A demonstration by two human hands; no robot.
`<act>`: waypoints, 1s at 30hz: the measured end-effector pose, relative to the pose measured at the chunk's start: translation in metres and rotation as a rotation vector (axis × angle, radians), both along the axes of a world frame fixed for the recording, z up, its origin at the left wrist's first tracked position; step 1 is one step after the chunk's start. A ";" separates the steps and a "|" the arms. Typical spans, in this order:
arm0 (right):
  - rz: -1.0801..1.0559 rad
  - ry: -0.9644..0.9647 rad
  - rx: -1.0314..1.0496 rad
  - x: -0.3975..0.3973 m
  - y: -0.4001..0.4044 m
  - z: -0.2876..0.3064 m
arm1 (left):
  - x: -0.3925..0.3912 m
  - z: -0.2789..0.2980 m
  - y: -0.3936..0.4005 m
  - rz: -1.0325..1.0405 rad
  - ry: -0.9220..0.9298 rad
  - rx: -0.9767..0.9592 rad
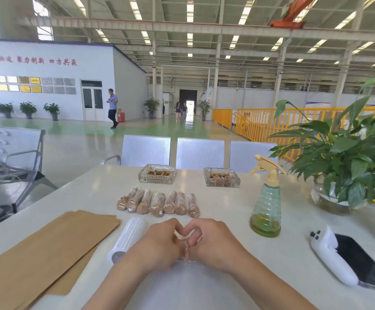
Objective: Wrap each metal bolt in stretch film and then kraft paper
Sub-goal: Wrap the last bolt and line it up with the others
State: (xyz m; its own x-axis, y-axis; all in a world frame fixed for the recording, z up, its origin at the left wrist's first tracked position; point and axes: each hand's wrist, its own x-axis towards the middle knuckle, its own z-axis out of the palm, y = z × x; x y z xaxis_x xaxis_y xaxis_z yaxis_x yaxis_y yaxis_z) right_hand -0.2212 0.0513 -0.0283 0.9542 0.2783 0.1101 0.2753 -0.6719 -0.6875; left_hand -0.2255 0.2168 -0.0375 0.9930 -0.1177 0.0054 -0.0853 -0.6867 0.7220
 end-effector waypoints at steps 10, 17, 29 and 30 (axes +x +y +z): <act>0.133 -0.159 0.003 -0.002 -0.003 -0.019 | -0.003 0.004 0.001 0.018 0.001 -0.127; 0.149 -0.138 0.069 0.000 -0.007 -0.021 | -0.002 -0.010 -0.007 0.047 -0.175 -0.033; -0.062 -0.407 -0.100 -0.010 -0.013 -0.011 | -0.004 0.008 -0.004 -0.066 -0.164 0.291; -0.048 -0.472 -0.212 -0.014 -0.011 -0.011 | -0.004 0.008 -0.006 -0.050 -0.154 0.292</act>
